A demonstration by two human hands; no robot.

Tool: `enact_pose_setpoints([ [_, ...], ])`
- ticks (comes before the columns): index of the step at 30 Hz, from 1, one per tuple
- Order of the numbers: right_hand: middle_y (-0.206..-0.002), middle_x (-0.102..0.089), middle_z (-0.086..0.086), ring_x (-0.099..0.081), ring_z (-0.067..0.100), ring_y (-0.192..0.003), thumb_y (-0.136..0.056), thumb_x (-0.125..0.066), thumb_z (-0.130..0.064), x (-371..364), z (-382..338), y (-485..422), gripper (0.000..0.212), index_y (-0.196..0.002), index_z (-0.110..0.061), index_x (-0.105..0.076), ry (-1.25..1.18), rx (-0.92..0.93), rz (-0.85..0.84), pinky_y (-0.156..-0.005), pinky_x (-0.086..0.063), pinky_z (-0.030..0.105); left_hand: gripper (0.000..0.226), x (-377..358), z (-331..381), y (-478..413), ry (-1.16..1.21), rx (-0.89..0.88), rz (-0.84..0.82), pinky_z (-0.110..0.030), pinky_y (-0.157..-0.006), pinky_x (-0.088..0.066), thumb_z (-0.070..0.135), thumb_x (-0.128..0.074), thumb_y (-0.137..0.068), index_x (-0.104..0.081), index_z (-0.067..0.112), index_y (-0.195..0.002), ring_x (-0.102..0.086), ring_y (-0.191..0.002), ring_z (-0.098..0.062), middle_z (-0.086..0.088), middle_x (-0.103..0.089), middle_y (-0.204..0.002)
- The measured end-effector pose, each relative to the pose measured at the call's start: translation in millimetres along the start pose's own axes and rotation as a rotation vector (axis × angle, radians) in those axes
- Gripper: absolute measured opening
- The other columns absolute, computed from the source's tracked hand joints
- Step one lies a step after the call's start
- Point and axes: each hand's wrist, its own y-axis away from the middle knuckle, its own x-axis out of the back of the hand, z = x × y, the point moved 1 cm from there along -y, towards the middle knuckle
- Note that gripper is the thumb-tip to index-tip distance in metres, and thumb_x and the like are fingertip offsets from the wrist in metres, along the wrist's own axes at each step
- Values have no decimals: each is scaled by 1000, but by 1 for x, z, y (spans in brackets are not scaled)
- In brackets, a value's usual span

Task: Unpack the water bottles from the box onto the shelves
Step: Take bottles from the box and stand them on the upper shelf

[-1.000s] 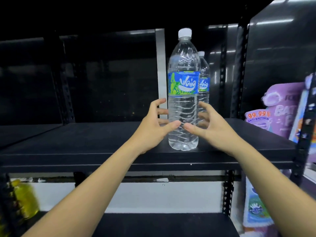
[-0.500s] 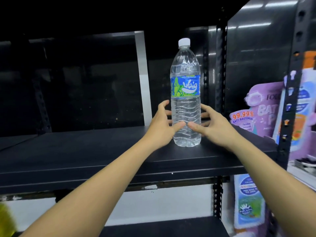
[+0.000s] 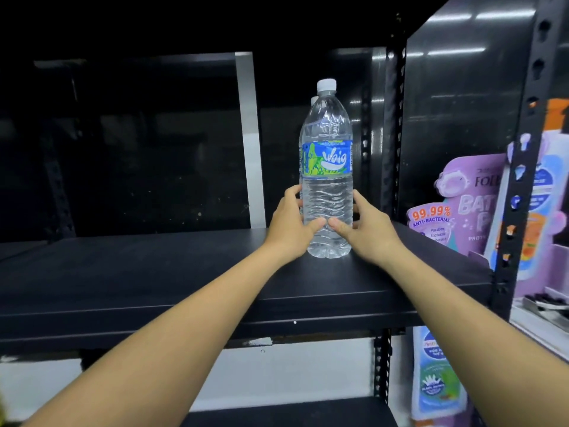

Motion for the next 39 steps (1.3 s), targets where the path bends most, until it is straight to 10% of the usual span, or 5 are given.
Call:
enact_pose_setpoints([
  [10,-139,-51,0,-65,20,-110,-82,-86,-24,-11,3,5,88,-152,-30,-33,95,4,157,-97,-53,43,74,-10,-9,-1,-9,-49,56,-34,-102,-51,20,-75,-91,-33,23,-151,-61,-122,-15,2,-54,-143],
  [29,-137,-52,7,-56,31,-120,-95,-67,-22,2,-27,31,51,-142,-16,-50,404,88,138,-82,-46,38,75,38,14,69,-704,2,-215,-47,-108,-44,43,-69,-93,-32,20,-153,-47,-134,-28,-5,-48,-148],
  [39,-143,-48,6,-46,31,-128,-94,-65,-30,31,-102,137,47,-138,-17,-54,615,95,-5,-100,-48,47,60,103,60,177,-812,-64,-171,-46,-105,-45,49,-63,-95,-46,20,-145,-48,-130,-26,-2,-49,-146],
])
